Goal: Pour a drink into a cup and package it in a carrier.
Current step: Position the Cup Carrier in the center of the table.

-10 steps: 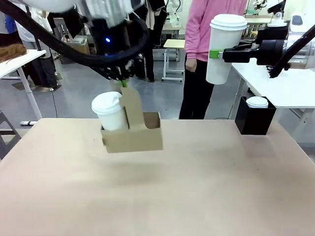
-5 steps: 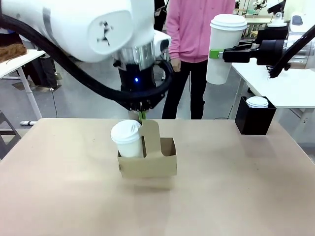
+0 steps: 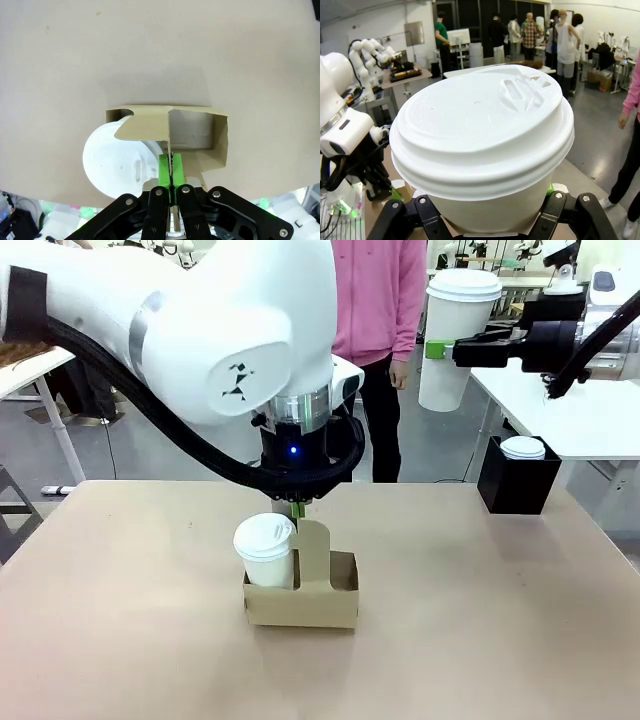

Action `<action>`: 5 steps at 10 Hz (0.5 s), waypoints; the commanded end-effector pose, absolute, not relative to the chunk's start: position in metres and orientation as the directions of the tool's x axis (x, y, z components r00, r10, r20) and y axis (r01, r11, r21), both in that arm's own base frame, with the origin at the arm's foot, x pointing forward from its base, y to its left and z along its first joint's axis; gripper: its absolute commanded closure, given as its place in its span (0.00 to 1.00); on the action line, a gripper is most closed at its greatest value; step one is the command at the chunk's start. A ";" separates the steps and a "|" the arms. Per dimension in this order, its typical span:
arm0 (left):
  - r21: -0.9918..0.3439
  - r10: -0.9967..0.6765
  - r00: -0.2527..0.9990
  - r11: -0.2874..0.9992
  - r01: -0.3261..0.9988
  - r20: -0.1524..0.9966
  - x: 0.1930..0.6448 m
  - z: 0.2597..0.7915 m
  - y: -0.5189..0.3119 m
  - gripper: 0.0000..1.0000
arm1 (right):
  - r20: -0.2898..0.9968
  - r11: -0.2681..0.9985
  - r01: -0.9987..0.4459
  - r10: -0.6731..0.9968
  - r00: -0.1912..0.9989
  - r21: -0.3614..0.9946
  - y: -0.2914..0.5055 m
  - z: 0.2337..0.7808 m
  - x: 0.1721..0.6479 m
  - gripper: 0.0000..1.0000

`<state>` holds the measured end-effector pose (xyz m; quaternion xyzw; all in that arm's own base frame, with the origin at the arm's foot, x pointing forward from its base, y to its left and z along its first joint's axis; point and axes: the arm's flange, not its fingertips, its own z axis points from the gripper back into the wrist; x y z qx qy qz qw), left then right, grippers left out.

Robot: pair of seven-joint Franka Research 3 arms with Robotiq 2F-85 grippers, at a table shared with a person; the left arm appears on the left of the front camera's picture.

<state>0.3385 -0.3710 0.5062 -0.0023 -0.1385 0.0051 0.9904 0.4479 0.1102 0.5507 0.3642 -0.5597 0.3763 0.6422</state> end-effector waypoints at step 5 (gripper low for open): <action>-0.016 0.001 0.961 1.000 0.003 0.276 0.334 0.493 -0.375 0.98 | 0.994 0.451 -0.892 0.070 0.084 0.043 0.112 0.553 0.449 0.19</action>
